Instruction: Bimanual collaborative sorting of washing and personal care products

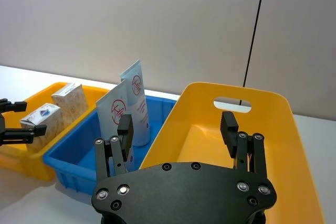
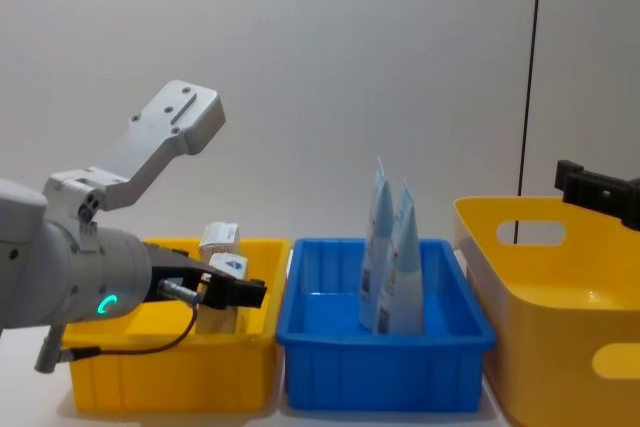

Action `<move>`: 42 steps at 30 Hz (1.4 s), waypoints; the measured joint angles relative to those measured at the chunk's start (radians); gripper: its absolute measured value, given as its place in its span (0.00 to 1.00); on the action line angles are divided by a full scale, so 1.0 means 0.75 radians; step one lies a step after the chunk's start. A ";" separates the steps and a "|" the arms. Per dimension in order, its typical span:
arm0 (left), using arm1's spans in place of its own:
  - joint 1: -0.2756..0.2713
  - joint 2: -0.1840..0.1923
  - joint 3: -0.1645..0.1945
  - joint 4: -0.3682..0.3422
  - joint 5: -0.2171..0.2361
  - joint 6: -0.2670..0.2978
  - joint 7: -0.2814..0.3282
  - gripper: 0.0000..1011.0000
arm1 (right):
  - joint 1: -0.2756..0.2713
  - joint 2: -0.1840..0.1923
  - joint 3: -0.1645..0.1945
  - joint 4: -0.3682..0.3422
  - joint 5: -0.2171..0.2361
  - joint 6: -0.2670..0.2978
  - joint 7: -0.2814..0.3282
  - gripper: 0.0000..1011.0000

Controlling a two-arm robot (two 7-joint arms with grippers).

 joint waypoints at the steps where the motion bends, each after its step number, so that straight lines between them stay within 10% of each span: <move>1: -0.001 -0.002 -0.001 0.004 0.000 -0.002 0.001 0.99 | 0.000 0.000 0.000 0.000 0.000 0.000 0.000 0.99; 23: -0.024 -0.035 -0.022 0.086 0.011 -0.021 -0.015 0.97 | 0.000 0.000 0.000 0.000 0.000 0.000 0.000 0.99; 42: -0.029 -0.038 -0.026 0.098 0.016 -0.021 -0.022 0.43 | 0.000 0.000 0.000 0.000 0.000 0.000 0.000 0.99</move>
